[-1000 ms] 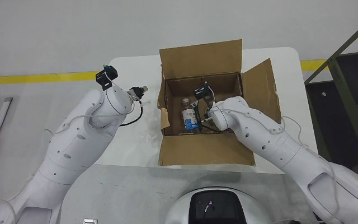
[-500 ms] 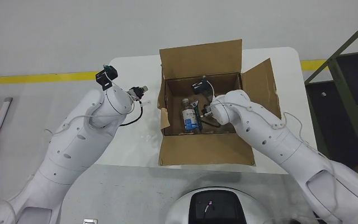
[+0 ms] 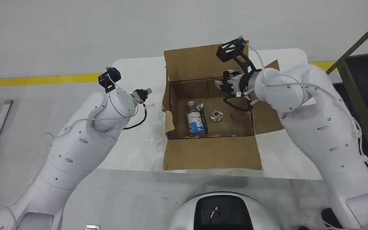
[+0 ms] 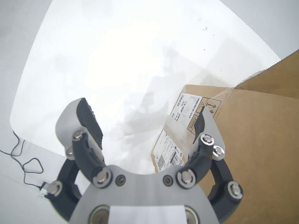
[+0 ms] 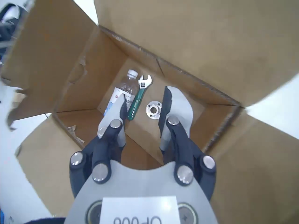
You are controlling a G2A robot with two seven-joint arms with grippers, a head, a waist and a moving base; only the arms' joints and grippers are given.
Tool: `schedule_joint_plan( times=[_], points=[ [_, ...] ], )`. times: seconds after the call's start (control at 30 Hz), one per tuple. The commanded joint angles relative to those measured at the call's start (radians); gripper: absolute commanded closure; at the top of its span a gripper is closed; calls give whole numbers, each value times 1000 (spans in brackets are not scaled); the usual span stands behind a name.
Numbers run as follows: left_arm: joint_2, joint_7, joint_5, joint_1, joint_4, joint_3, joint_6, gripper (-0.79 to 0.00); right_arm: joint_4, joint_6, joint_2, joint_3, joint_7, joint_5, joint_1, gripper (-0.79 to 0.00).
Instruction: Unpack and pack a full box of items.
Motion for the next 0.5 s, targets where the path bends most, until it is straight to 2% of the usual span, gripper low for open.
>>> schedule_joint_plan(
  times=[0.0,0.1,0.23,0.33,0.47],
  points=[
    [0,0,0,0,0,0,0,-785,-57,-28,12,93,-5,34,-30,0],
    [0,0,0,0,0,0,0,-785,-131,-69,32,241,-12,84,-76,0],
    [0,0,0,0,0,0,0,-785,-158,-112,57,441,-17,161,-121,0],
    [0,0,0,0,0,0,0,-785,-143,-131,74,561,-15,161,-153,0],
    [0,0,0,0,0,0,0,-785,-54,-161,92,671,-18,199,-200,0]
  ],
)
